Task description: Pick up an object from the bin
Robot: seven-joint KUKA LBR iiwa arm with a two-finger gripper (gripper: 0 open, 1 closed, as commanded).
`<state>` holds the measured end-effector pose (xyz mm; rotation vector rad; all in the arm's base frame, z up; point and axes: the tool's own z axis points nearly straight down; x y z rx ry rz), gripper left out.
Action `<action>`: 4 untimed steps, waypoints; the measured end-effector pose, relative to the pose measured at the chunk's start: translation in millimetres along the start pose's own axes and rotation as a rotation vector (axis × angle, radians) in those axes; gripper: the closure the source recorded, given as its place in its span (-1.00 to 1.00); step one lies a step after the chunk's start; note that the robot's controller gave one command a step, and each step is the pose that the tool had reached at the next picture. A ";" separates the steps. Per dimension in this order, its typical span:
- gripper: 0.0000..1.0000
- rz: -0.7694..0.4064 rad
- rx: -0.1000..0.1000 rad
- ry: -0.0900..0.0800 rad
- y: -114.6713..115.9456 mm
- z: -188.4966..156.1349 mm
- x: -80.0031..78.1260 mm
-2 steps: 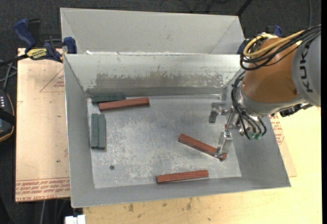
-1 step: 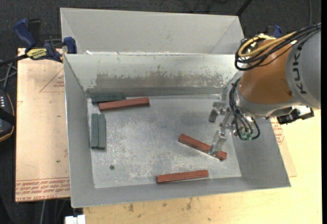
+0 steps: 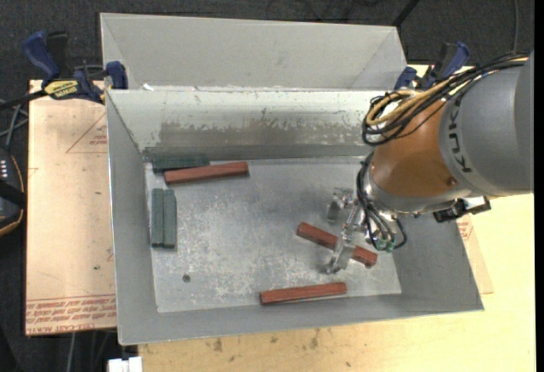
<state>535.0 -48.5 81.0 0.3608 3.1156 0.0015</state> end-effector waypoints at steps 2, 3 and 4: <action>1.00 0.088 0.002 0.004 4.2 21.3 4.5; 1.00 0.094 0.002 0.000 4.0 16.9 3.4; 1.00 0.090 0.002 0.000 4.1 12.6 3.8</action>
Offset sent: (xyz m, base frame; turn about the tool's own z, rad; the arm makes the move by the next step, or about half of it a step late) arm 0.0000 0.0000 0.0000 0.0000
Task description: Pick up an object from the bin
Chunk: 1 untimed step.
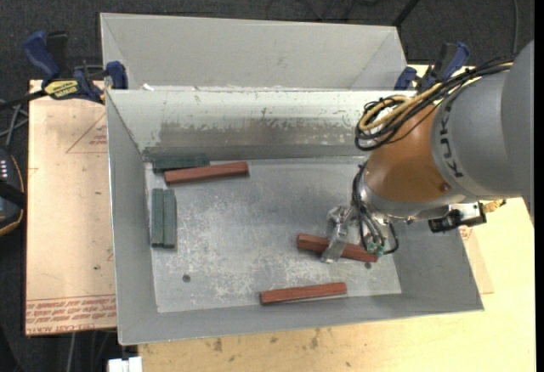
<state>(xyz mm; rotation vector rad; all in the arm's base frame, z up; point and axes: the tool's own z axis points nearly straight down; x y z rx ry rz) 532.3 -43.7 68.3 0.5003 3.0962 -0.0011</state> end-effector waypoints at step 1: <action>1.00 -0.001 0.000 0.002 0.3 -5.2 0.6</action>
Offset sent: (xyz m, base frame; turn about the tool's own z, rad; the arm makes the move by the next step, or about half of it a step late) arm 0.0000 0.0000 0.0023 0.0000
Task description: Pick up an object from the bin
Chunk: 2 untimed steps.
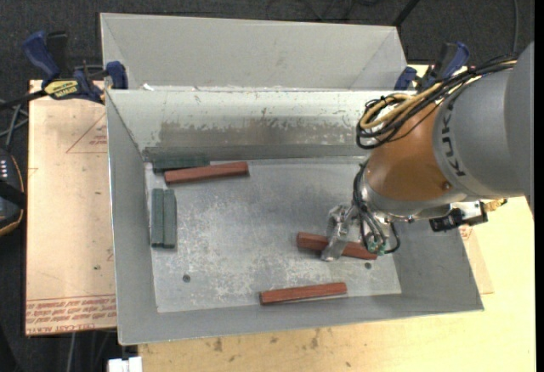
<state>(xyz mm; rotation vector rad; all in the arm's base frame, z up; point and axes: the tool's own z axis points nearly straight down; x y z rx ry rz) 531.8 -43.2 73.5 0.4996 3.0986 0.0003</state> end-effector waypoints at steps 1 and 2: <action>1.00 0.000 0.000 0.001 0.3 -5.7 0.2; 1.00 -0.001 -0.001 0.001 0.5 -10.5 0.0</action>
Offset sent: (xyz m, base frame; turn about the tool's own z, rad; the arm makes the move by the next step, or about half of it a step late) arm -0.0001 0.0000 0.0194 0.0000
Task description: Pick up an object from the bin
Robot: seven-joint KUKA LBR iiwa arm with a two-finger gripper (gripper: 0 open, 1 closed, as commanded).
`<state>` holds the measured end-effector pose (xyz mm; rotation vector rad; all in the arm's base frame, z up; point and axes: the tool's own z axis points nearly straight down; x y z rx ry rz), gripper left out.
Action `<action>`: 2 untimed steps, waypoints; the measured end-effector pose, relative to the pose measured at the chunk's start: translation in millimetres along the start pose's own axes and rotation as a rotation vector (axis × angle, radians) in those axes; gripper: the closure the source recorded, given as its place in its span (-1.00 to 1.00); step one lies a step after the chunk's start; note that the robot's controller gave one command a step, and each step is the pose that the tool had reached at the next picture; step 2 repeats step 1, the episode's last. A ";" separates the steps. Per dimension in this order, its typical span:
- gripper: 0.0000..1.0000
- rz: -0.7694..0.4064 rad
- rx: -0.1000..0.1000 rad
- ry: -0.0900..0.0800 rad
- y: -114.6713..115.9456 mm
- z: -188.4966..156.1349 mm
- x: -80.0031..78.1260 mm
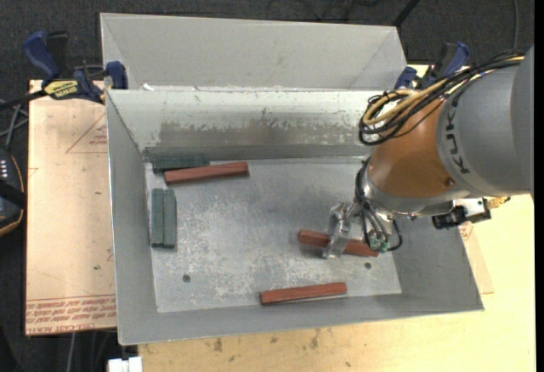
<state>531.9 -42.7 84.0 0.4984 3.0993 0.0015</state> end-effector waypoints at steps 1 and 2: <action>1.00 -0.001 0.000 0.000 0.0 -2.9 -0.1; 1.00 -0.001 0.000 0.000 0.0 -2.9 -0.1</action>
Offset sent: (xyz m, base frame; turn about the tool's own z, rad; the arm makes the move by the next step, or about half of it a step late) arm 0.0001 0.0001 0.0565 0.0000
